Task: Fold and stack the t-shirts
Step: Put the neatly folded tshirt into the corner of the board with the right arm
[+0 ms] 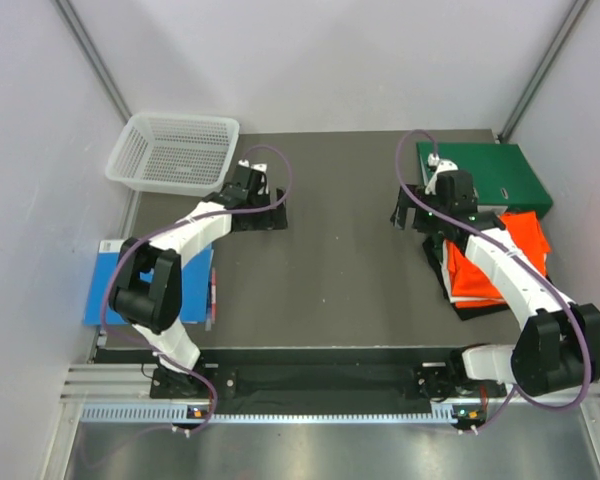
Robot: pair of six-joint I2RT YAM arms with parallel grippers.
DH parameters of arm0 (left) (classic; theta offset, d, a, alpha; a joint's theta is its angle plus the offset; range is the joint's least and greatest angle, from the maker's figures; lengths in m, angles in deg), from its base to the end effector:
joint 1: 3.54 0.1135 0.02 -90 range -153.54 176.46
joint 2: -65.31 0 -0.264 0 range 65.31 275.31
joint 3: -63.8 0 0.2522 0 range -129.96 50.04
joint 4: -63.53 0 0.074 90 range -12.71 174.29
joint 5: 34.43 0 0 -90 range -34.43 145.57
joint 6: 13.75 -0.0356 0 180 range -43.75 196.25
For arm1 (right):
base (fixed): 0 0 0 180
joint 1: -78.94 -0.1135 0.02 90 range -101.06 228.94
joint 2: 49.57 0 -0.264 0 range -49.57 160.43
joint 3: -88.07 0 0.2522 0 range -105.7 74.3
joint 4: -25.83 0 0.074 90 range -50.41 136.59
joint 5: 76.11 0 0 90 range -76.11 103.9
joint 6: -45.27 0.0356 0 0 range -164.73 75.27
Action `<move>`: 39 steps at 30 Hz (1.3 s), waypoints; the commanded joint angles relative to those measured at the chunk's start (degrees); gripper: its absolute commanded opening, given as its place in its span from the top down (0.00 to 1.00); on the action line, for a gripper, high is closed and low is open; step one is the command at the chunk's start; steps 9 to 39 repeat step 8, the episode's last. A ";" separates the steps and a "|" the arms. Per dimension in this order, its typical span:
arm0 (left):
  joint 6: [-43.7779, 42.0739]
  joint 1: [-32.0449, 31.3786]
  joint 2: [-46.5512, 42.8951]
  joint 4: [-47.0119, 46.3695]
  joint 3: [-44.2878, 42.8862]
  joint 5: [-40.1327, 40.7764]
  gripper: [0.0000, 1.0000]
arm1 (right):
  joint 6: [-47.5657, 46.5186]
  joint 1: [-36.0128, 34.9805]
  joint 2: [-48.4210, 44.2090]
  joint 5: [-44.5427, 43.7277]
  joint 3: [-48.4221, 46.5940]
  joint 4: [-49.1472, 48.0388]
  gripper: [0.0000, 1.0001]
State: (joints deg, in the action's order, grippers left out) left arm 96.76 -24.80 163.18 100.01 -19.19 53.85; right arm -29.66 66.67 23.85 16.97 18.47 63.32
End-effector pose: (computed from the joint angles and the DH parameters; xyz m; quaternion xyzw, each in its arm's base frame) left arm 0.3429 -0.1345 0.2247 0.0111 0.9435 -0.1312 0.3040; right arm 0.2718 0.0611 0.2774 0.0112 0.9107 0.1212 0.3946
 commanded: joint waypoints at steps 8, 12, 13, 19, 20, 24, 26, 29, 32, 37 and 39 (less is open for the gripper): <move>-1.79 1.04 -3.38 -7.78 5.07 2.77 0.01 | -1.71 -1.09 -1.27 0.98 3.10 -17.57 0.00; -1.79 1.04 -3.38 -7.78 5.07 2.77 0.01 | -1.71 -1.09 -1.27 0.98 3.10 -17.57 0.00; -1.79 1.04 -3.38 -7.78 5.07 2.77 0.01 | -1.71 -1.09 -1.27 0.98 3.10 -17.57 0.00; -1.79 1.04 -3.38 -7.78 5.07 2.77 0.01 | -1.71 -1.09 -1.27 0.98 3.10 -17.57 0.00; -1.79 1.04 -3.38 -7.78 5.07 2.77 0.01 | -1.71 -1.09 -1.27 0.98 3.10 -17.57 0.00; -1.79 1.04 -3.38 -7.78 5.07 2.77 0.01 | -1.71 -1.09 -1.27 0.98 3.10 -17.57 0.00; -1.79 1.04 -3.38 -7.78 5.07 2.77 0.01 | -1.71 -1.09 -1.27 0.98 3.10 -17.57 0.00; -1.79 1.04 -3.38 -7.78 5.07 2.77 0.01 | -1.71 -1.09 -1.27 0.98 3.10 -17.57 0.00; -1.79 1.04 -3.38 -7.78 5.07 2.77 0.01 | -1.71 -1.09 -1.27 0.98 3.10 -17.57 0.00; -1.79 1.04 -3.38 -7.78 5.07 2.77 0.01 | -1.71 -1.09 -1.27 0.98 3.10 -17.57 0.00; -1.79 1.04 -3.38 -7.78 5.07 2.77 0.01 | -1.71 -1.09 -1.27 0.98 3.10 -17.57 0.00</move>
